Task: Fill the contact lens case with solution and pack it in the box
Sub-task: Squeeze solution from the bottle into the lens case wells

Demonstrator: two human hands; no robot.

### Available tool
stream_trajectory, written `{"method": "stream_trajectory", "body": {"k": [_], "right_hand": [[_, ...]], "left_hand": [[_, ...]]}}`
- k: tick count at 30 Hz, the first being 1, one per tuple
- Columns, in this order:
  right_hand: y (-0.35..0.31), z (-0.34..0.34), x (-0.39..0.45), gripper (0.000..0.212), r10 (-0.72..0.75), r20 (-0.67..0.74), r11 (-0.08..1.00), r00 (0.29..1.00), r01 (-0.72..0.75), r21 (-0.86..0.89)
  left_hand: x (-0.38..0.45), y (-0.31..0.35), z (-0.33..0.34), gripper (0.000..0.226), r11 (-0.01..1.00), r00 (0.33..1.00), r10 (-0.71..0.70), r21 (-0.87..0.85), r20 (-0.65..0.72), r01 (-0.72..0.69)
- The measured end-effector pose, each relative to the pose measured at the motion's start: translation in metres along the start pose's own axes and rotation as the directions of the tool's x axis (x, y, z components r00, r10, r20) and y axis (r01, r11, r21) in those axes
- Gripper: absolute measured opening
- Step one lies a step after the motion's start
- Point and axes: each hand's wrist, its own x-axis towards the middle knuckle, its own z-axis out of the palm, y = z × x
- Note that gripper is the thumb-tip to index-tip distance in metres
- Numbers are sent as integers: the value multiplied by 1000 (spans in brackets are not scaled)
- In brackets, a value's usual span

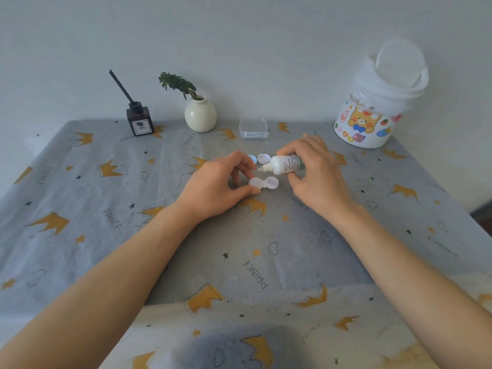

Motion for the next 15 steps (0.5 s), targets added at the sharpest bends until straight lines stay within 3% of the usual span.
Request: {"method": "stream_trajectory", "body": {"k": [9,15], "right_hand": [[0,2,0,33,97,-46,990,994,-92,110],[-7,-1,12,37,185,-62,965,981,-170,201]], "left_hand": [[-1,5,-5,37,1000,999,-22,-8,-36,22],[2,9,-18,14,990,980,-103,-110,-168,85]]}}
